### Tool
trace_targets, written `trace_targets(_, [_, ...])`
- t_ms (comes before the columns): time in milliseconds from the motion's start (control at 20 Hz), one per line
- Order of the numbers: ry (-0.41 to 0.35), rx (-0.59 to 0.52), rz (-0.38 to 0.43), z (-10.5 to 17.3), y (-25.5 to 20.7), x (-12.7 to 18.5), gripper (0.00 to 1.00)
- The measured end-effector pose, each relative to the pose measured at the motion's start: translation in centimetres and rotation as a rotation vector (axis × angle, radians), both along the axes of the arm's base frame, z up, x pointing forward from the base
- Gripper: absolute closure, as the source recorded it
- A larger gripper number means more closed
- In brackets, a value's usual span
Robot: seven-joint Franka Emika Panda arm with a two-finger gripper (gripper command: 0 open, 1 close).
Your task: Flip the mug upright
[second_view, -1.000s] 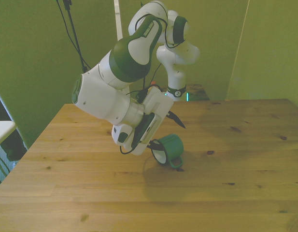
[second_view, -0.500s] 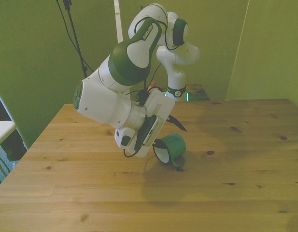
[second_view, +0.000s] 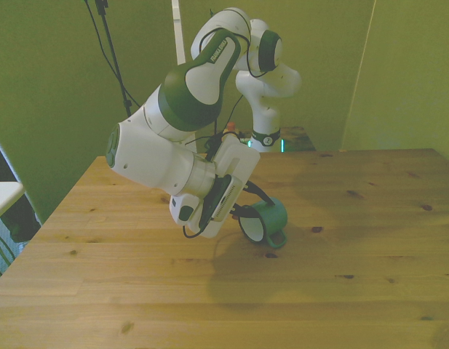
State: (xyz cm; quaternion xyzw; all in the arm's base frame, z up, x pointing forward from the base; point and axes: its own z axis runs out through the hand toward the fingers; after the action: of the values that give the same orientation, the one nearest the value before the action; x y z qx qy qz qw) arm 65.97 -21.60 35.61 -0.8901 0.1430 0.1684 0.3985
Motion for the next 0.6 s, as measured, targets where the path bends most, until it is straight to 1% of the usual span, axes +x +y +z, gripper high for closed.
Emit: trace_targets(600, [-0.021, -0.009, 0.010, 1.00, 0.82, 0.55, 1.00])
